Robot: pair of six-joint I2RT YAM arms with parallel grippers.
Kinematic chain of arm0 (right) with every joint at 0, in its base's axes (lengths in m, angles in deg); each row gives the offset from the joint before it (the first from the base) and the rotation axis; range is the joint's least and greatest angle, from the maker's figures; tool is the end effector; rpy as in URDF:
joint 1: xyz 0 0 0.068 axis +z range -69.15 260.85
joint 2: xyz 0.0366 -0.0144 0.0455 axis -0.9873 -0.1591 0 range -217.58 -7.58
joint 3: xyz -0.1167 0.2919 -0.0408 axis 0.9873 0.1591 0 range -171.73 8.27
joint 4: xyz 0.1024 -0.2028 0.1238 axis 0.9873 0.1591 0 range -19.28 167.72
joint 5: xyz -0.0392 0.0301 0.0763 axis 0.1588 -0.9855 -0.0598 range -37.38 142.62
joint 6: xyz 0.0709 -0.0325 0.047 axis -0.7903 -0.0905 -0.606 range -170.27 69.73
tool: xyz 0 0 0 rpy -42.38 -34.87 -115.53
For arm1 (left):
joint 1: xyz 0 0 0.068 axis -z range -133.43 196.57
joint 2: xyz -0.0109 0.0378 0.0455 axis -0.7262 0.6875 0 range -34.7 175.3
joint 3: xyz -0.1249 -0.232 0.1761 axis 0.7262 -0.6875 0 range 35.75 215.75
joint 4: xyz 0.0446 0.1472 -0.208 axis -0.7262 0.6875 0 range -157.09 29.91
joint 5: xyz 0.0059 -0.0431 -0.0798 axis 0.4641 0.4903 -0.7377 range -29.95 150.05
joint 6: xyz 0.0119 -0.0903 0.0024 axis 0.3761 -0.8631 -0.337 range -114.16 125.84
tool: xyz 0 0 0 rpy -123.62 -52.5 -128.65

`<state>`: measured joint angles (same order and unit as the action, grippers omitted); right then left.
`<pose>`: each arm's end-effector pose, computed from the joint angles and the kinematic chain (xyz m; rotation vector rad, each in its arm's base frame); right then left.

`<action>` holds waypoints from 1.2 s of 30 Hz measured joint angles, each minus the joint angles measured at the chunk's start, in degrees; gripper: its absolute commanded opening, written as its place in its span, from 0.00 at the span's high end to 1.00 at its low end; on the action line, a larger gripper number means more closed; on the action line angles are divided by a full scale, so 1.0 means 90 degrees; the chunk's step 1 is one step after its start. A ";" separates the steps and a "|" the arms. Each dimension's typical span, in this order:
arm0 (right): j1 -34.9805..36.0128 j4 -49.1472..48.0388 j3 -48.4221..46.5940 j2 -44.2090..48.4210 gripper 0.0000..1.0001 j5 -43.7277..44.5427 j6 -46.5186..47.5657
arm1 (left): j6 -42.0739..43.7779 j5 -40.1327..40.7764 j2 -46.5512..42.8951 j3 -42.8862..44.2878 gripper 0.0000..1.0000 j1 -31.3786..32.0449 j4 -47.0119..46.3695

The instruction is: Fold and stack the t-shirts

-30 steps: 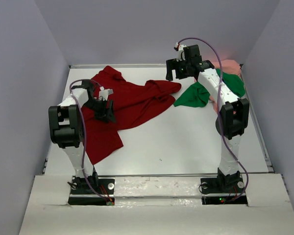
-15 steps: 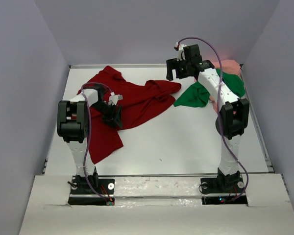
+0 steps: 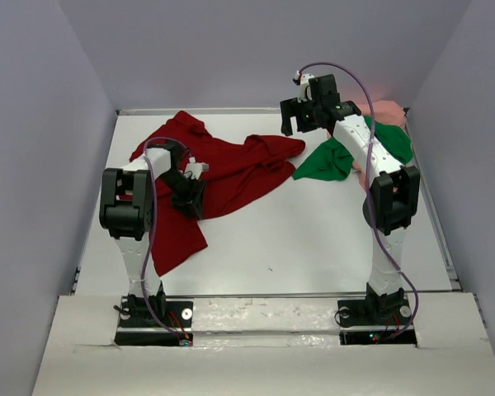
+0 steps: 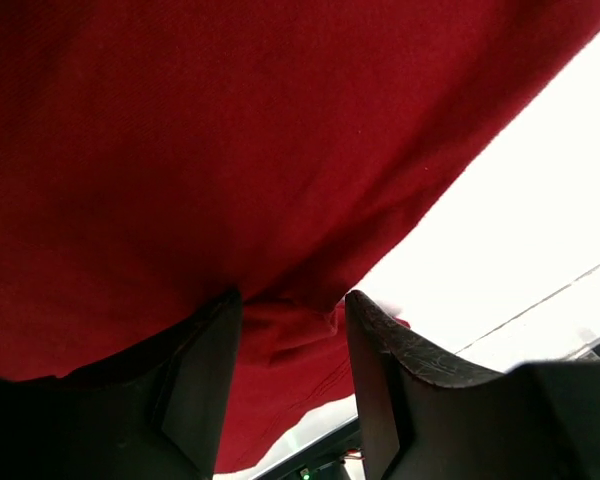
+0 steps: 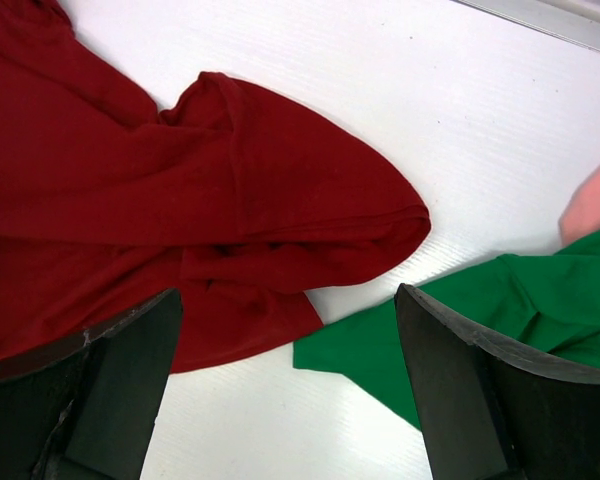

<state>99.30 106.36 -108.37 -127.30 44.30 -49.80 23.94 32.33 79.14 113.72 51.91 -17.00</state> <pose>0.5077 0.1819 0.3323 -0.4488 2.2142 0.3315 0.3813 -0.0738 0.1574 0.6215 2.8694 -0.7083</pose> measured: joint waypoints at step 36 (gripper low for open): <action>0.0000 -0.0010 -0.0024 0.0000 0.07 0.0109 0.0087 | 0.1018 0.0733 -0.0554 -0.0080 0.26 0.1035 0.1372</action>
<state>99.30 106.27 -108.59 -127.30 45.28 -49.01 33.10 38.93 74.16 113.00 61.23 -4.65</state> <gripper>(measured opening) 0.927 0.736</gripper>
